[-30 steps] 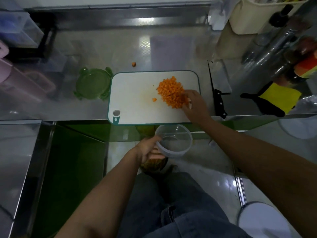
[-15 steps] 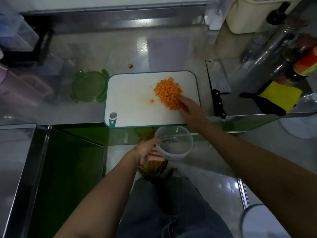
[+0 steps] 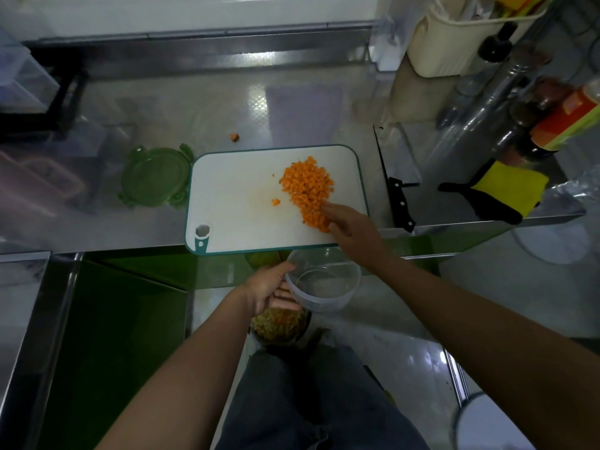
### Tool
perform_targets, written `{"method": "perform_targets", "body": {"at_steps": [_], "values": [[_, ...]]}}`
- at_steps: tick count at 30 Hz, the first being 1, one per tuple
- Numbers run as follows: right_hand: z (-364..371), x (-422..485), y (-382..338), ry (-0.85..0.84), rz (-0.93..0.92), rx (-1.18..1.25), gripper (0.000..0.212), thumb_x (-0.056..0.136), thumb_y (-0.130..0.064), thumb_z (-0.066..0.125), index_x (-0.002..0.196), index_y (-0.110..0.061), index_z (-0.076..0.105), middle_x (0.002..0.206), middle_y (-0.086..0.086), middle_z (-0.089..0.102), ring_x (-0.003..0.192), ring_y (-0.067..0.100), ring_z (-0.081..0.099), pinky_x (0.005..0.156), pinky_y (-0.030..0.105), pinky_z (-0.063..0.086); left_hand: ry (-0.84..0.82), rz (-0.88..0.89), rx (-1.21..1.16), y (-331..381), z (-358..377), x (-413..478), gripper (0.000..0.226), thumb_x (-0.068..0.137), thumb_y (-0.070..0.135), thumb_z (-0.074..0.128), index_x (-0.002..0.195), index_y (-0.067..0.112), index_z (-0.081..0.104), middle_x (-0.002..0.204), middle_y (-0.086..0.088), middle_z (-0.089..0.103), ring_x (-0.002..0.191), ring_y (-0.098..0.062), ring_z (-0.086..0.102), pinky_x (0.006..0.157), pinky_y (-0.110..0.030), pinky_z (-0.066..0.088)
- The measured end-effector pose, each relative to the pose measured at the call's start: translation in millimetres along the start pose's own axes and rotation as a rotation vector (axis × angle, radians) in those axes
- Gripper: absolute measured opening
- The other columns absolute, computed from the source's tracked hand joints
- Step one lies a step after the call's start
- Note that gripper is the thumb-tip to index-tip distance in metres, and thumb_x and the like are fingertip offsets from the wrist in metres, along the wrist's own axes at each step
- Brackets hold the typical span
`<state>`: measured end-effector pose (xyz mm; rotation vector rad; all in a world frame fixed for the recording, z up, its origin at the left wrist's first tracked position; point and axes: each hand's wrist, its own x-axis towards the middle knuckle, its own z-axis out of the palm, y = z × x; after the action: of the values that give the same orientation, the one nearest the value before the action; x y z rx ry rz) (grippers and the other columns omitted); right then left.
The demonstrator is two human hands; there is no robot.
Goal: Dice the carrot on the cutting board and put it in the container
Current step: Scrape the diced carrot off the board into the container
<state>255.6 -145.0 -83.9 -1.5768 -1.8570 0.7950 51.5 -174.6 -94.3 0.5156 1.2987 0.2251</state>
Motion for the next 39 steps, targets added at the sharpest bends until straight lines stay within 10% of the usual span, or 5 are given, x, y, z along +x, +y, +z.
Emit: {"method": "perform_targets", "body": {"at_steps": [25,30,39], "values": [[-0.6,-16.2,-23.0,-0.087,-0.087,0.156,0.029,0.086,-0.001,0.053,0.107,-0.01,0.073,0.109,0.005,0.071,0.098,0.003,0.064,0.09,0.019,0.05,0.03,0.03,0.035,5.5,-11.1,-8.0,0.035,0.095,0.037,0.054,0.105,0.005,0.064,0.08,-0.014,0.072,0.074,-0.027,0.07,0.06,-0.036,0.06],[-0.5,20.3,-20.0,-0.01,-0.075,0.123,0.032,0.085,-0.006,0.049,0.111,-0.005,0.068,0.109,0.01,0.068,0.103,0.021,0.064,0.094,0.038,0.051,-0.009,0.016,0.014,6.7,-16.9,-7.7,0.039,0.093,0.036,0.057,0.111,0.002,0.062,0.086,-0.016,0.072,0.077,-0.028,0.07,0.062,-0.037,0.06],[15.3,70.8,-9.5,-0.109,-0.006,-0.046,0.047,0.091,-0.008,0.055,0.138,-0.011,0.048,0.149,0.007,0.038,0.14,0.022,0.027,0.111,0.027,0.016,-0.14,-0.056,-0.005,13.7,-34.8,-0.5,0.066,0.073,0.039,0.07,0.123,-0.002,0.057,0.098,-0.02,0.069,0.09,-0.031,0.069,0.07,-0.042,0.059]]}}
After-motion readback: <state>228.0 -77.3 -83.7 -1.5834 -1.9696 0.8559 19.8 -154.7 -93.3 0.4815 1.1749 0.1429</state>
